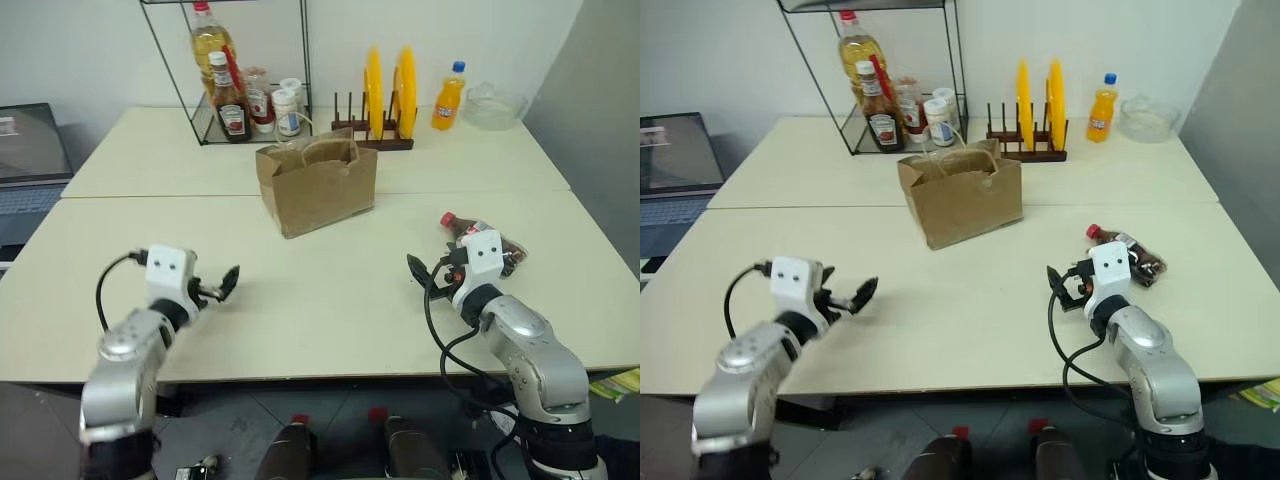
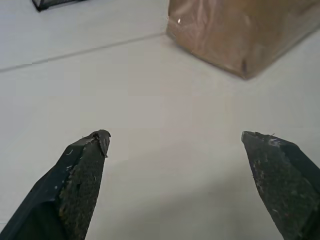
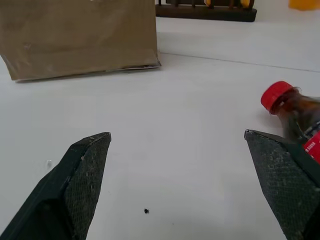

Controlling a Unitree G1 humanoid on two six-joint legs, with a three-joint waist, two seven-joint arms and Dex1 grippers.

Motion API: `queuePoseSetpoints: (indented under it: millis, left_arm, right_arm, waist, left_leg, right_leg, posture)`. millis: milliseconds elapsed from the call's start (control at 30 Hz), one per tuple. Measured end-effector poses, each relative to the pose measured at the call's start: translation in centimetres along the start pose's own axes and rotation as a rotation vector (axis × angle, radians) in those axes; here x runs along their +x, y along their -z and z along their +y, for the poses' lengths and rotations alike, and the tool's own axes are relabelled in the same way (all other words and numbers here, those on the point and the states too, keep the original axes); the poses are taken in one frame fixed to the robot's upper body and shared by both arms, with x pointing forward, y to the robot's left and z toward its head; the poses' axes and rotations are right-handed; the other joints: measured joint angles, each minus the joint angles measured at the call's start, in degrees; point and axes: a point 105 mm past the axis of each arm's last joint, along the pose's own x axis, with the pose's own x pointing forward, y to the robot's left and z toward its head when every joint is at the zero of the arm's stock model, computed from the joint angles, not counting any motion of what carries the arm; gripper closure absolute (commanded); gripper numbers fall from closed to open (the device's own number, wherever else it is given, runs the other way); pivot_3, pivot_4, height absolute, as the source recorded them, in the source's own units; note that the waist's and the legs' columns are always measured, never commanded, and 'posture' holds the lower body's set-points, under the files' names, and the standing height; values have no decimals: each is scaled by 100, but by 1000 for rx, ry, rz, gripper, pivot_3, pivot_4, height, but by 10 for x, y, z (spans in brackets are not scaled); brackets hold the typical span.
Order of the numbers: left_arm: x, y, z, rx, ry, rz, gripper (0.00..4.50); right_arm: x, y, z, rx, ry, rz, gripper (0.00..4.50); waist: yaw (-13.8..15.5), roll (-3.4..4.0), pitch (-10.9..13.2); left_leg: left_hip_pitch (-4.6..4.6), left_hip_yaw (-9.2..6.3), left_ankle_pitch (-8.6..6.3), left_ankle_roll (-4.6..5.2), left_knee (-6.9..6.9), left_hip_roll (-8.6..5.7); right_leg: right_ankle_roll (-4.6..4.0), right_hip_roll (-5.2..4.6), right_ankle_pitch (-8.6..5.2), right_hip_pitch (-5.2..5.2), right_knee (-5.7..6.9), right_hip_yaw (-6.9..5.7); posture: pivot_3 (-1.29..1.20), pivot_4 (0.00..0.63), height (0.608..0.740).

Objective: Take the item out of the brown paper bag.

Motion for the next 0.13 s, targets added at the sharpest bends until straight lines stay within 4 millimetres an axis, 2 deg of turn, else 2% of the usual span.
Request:
queuePoseSetpoints:
  millis: [133]
  left_arm:
    - [-8, 32, -36, -47, 20, 77, 10]
  right_arm:
    - [-3, 16, 6, 6, 39, 33, 0]
  waist:
    - [32, 0, -5]
  left_leg:
    - [23, -1, 0, 0, -2, 3]
  right_leg:
    - [1, 6, 0, 43, -30, -16]
  posture:
    - [0, 150, 740]
